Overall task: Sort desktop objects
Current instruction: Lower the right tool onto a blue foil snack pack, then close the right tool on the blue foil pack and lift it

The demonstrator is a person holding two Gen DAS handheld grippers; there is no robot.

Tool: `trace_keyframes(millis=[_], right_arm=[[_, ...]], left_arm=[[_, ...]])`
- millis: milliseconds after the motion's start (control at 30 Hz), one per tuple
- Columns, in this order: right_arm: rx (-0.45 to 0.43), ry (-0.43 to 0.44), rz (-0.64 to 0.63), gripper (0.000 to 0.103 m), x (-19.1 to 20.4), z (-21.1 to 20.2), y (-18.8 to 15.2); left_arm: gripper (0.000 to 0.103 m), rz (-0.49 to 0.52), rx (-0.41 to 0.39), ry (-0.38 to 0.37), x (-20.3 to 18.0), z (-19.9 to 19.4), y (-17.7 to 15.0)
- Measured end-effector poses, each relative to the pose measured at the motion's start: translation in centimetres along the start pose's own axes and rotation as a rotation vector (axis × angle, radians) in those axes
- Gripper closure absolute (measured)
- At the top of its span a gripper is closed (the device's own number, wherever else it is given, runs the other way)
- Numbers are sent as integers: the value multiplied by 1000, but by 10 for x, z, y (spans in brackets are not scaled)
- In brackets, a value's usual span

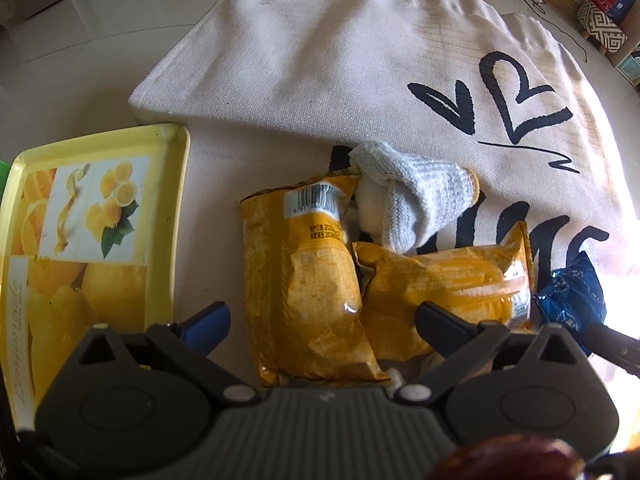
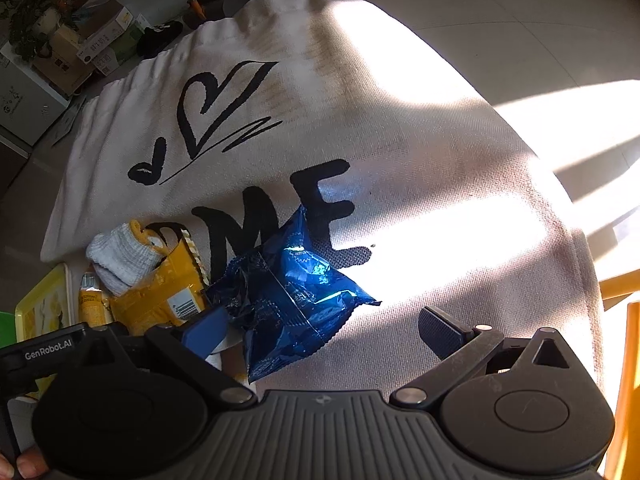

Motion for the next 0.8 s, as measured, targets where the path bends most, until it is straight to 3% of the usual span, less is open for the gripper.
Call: trace_keyframes(millis=[633, 800], right_arm=[[3, -46, -115, 1, 16, 25, -7], [-16, -14, -120, 16, 21, 28, -6]], left_arm=[[1, 63, -39, 64, -6, 3, 0], [1, 121, -79, 92, -25, 5, -6]])
Point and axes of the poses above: each gripper's, at about its wrist camera, not at the fingertips, and z roughly the way its jaws point, x to its left, y to its top, the point moved 5 cm from there along z, roughly the way its jaws point
